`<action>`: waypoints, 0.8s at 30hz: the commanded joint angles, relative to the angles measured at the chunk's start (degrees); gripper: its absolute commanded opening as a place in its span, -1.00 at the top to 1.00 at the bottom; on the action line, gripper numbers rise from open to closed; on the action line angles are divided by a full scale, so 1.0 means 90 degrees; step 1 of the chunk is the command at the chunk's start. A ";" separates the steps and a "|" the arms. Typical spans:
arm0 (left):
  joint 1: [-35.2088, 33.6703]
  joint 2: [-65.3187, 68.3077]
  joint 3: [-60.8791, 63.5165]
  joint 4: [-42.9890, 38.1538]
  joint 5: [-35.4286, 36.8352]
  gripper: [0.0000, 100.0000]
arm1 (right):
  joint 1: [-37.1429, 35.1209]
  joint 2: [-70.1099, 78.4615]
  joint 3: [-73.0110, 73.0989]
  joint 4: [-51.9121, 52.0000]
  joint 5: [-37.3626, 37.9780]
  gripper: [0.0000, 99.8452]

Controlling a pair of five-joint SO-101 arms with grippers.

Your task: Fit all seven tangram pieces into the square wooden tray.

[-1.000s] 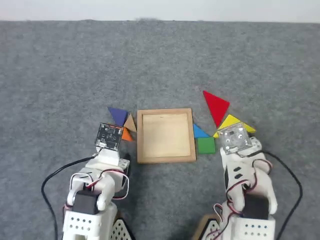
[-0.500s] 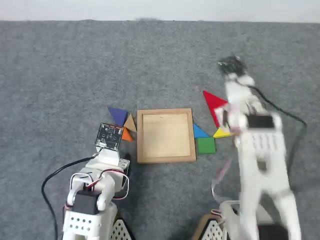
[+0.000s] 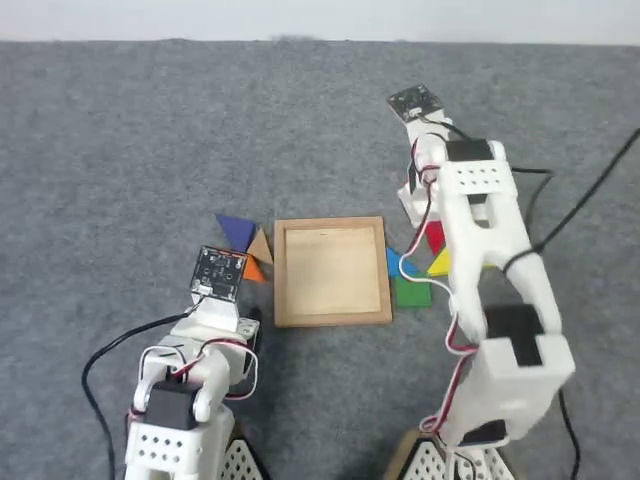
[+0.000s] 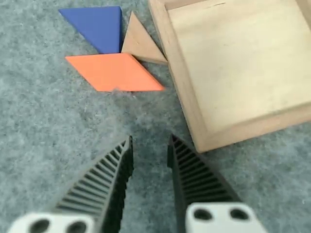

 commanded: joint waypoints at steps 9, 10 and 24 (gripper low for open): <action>-0.0010 -0.0088 -0.0034 0.0010 -0.0029 0.78 | 0.0073 0.0796 -0.1143 0.0083 -0.0059 0.38; 0.0000 -0.0088 -0.0034 0.0010 -0.0029 0.78 | 0.0103 0.0825 -0.1192 0.0083 -0.0059 0.38; 0.0029 -0.0088 -0.0034 0.0010 -0.0029 0.78 | 0.0054 0.1958 -0.2022 0.0054 -0.0166 0.38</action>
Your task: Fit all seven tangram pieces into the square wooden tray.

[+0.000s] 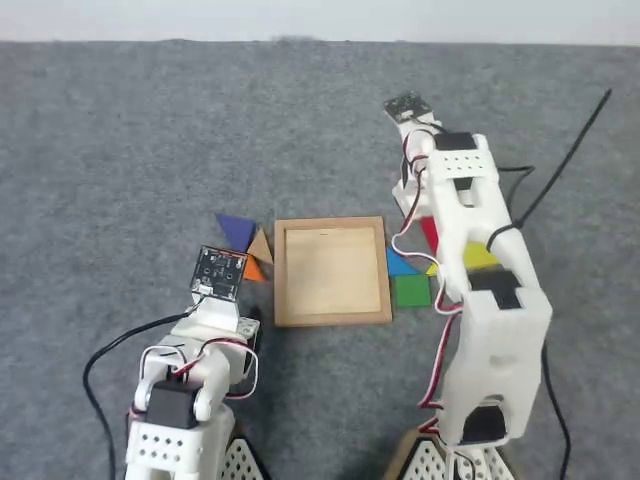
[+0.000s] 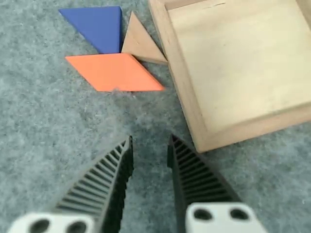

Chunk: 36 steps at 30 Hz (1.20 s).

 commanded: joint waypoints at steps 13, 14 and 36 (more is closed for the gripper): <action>0.0029 -0.0088 -0.0034 0.0010 -0.0029 0.78 | 0.0347 0.1060 -0.1299 0.0444 -0.0195 0.38; 0.0029 -0.0088 -0.0034 0.0010 -0.0029 0.78 | 0.0366 0.1060 -0.1299 0.0454 -0.0195 0.38; -0.0010 -0.0088 -0.0034 0.0010 -0.0029 0.78 | 0.0435 0.1118 -0.1201 0.0571 -0.0469 0.83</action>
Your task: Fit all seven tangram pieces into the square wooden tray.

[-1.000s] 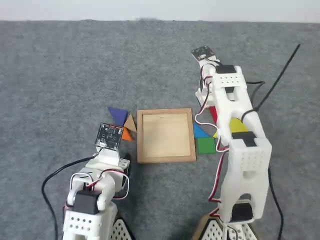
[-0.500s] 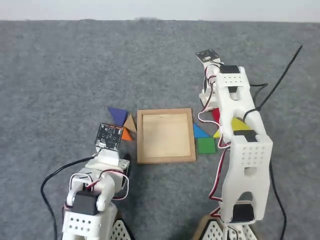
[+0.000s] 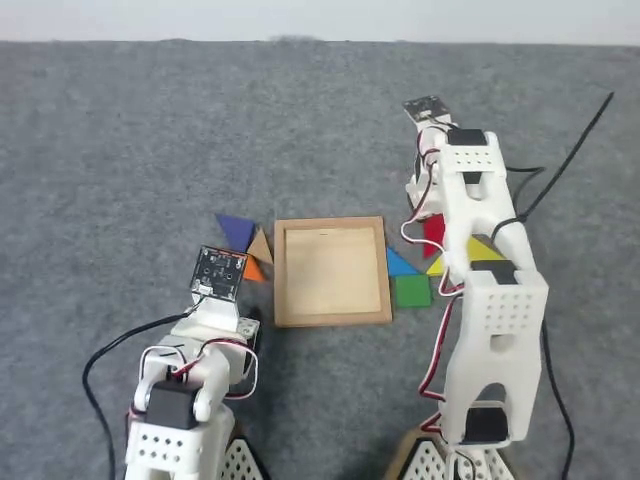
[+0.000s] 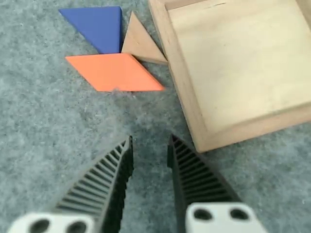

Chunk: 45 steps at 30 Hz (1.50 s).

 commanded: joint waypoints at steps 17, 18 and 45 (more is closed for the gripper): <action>-0.0010 -0.0088 -0.0034 0.0010 -0.0029 0.78 | 0.0376 -0.2095 0.2569 -0.0816 -0.1143 0.34; -0.0010 -0.0088 -0.0034 0.0010 -0.0029 0.78 | 0.0454 -0.2144 0.2686 -0.0825 -0.1182 0.32; -0.0010 -0.0088 -0.0034 0.0010 -0.0029 0.78 | 0.0591 -0.1753 0.2374 -0.0698 0.0068 0.43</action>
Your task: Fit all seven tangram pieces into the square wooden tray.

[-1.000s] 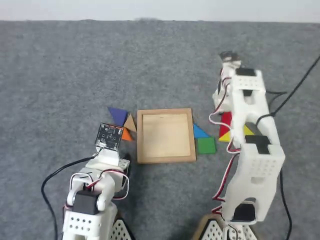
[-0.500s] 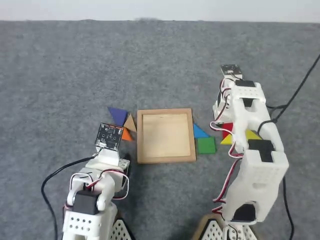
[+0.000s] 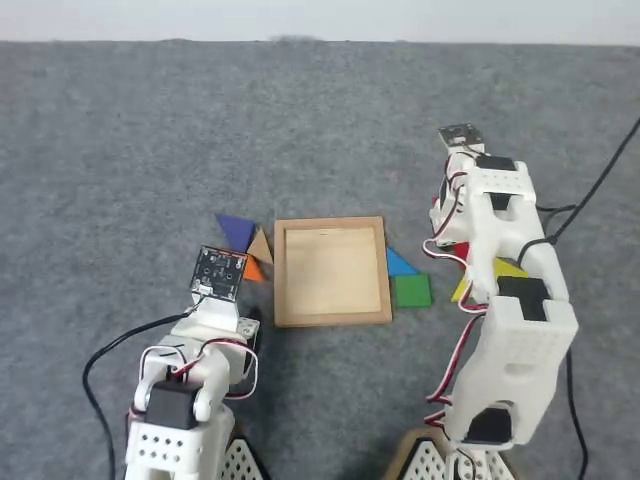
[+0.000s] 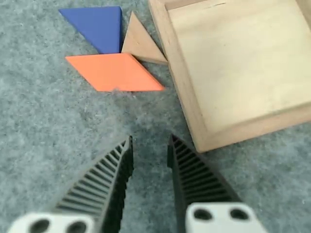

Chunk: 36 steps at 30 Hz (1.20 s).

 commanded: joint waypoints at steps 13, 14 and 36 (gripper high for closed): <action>0.0000 -0.0088 -0.0034 0.0010 -0.0029 0.78 | 0.0171 -0.0005 -0.1368 0.0161 0.1661 0.43; 0.0000 -0.0088 -0.0034 0.0010 -0.0029 0.78 | 0.0210 0.0122 -0.1475 0.0161 0.1661 0.42; 0.0029 -0.0088 -0.0034 0.0010 -0.0029 0.78 | -0.0103 0.1324 -0.2237 0.1304 0.1807 0.32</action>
